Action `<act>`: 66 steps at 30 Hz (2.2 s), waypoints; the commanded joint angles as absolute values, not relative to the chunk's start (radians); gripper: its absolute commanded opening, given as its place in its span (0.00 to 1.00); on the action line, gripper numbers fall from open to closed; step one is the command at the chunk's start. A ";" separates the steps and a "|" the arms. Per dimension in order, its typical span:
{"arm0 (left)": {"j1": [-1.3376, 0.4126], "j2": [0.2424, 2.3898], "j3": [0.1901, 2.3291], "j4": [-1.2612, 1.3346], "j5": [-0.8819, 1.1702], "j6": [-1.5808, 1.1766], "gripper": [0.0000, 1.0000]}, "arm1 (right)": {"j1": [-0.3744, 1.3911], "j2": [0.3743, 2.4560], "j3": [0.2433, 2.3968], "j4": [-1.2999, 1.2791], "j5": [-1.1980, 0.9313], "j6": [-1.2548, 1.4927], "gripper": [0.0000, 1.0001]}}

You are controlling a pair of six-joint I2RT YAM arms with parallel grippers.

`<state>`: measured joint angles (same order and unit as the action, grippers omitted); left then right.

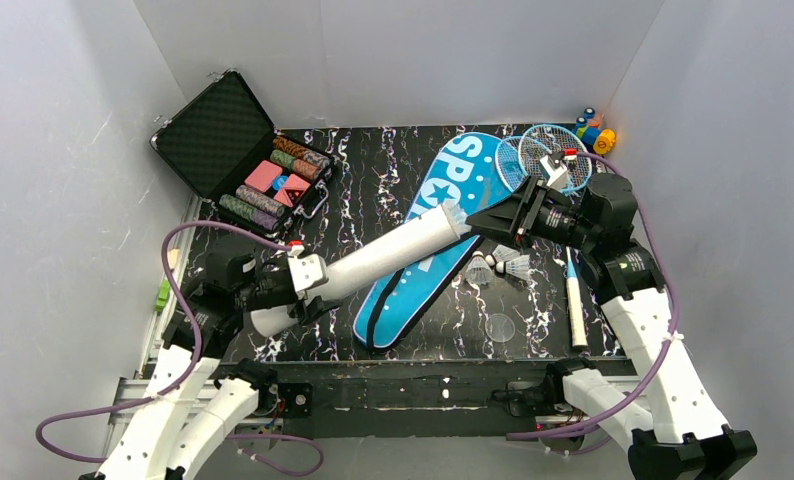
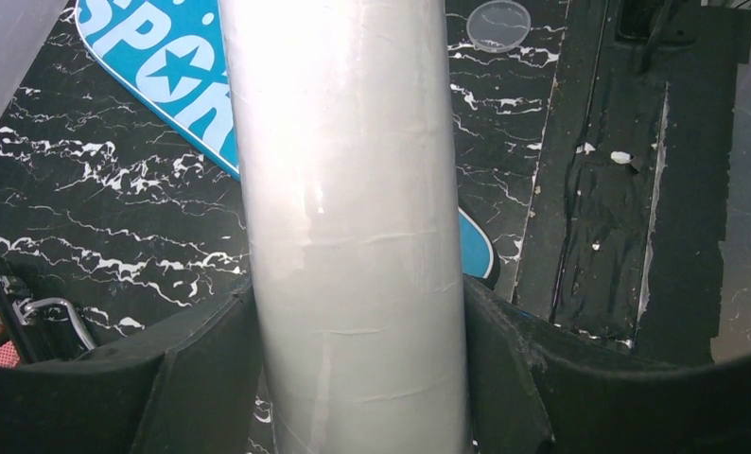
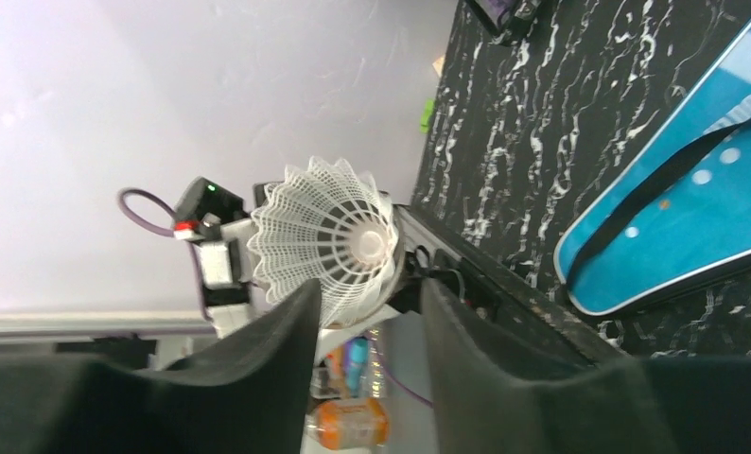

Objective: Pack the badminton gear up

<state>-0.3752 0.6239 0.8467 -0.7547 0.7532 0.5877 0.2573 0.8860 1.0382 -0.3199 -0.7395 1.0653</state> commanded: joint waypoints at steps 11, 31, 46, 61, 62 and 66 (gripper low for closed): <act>-0.376 0.634 0.921 -0.681 0.855 0.535 0.00 | 0.286 0.910 1.052 -0.273 -0.762 1.027 0.71; -0.376 0.708 0.838 -0.623 0.926 0.607 0.35 | 0.567 0.972 1.132 -0.242 -0.606 1.067 0.44; -0.406 0.811 0.880 -0.634 1.019 0.565 0.98 | 0.666 1.032 1.120 -0.227 -0.563 1.063 0.04; -0.485 0.887 0.909 -0.703 0.969 0.536 0.93 | 0.851 1.127 1.236 -0.336 -0.308 0.899 0.01; -0.486 0.888 0.910 -0.705 0.959 0.535 0.89 | 0.865 1.133 1.245 -0.348 -0.283 0.883 0.01; -0.486 0.899 0.924 -0.733 0.923 0.530 0.53 | 0.902 1.146 1.271 -0.380 -0.195 0.839 0.01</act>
<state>-0.4816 0.8932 0.8795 -0.7055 0.9508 0.5320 0.8658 1.1500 1.1900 -0.4068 -0.2871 0.8856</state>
